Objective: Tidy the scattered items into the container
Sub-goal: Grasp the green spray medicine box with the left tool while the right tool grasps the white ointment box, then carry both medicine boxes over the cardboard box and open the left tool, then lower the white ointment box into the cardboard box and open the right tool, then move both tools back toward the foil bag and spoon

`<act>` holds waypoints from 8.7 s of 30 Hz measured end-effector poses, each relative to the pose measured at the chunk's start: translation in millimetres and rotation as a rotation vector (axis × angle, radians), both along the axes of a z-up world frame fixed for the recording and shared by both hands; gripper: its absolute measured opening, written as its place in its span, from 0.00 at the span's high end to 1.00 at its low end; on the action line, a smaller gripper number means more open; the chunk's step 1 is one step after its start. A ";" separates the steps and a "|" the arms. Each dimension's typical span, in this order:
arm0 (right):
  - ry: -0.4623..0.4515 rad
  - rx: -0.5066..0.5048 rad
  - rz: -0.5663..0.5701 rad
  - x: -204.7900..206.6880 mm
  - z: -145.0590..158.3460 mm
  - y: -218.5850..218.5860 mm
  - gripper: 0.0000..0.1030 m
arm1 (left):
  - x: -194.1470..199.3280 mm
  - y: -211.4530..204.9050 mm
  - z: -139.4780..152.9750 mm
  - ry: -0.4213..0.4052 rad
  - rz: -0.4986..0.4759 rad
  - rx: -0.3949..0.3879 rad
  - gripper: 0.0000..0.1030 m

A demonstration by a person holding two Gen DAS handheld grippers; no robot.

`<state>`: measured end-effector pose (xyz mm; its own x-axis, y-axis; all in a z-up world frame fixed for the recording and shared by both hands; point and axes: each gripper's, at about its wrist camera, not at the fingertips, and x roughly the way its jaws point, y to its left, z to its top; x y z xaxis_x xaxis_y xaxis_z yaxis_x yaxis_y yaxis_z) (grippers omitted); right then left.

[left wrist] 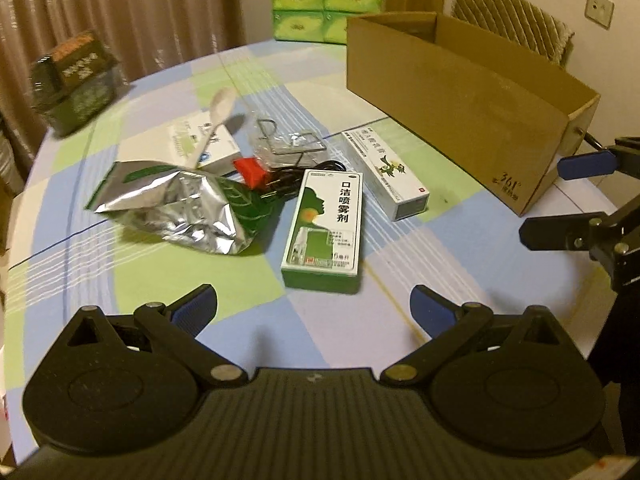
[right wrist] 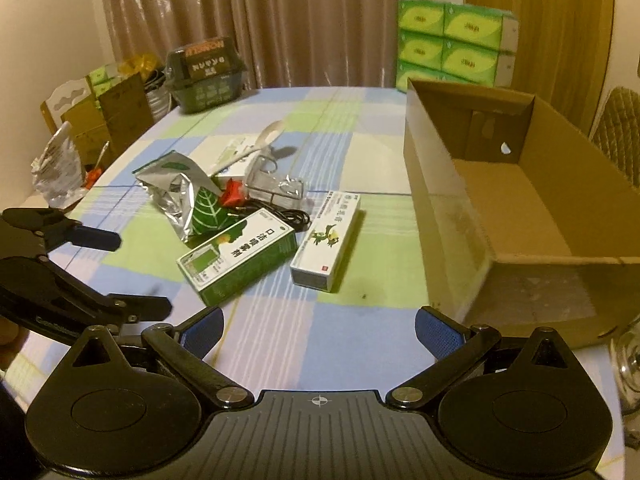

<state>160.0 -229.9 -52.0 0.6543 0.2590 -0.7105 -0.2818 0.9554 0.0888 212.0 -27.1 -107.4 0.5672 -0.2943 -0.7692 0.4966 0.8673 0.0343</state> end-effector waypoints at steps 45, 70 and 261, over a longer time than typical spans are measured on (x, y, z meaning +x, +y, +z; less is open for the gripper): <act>0.101 -0.056 -0.105 112.4 -60.4 39.2 0.66 | 57.5 -14.3 -49.6 -0.007 0.005 -0.065 0.50; 0.108 -0.096 -0.058 22.7 -65.7 11.2 0.65 | 0.6 -54.1 -42.7 0.046 -0.053 -0.007 0.40; -0.023 -0.070 0.105 122.1 -42.6 58.3 0.03 | 70.1 56.2 -15.0 -0.079 0.291 -0.126 0.07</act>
<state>282.0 -171.6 -94.6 0.6422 0.2772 -0.7146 -0.3818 0.9241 0.0154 282.1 29.1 -122.4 0.6980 -0.2011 -0.6872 0.2271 0.9724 -0.0539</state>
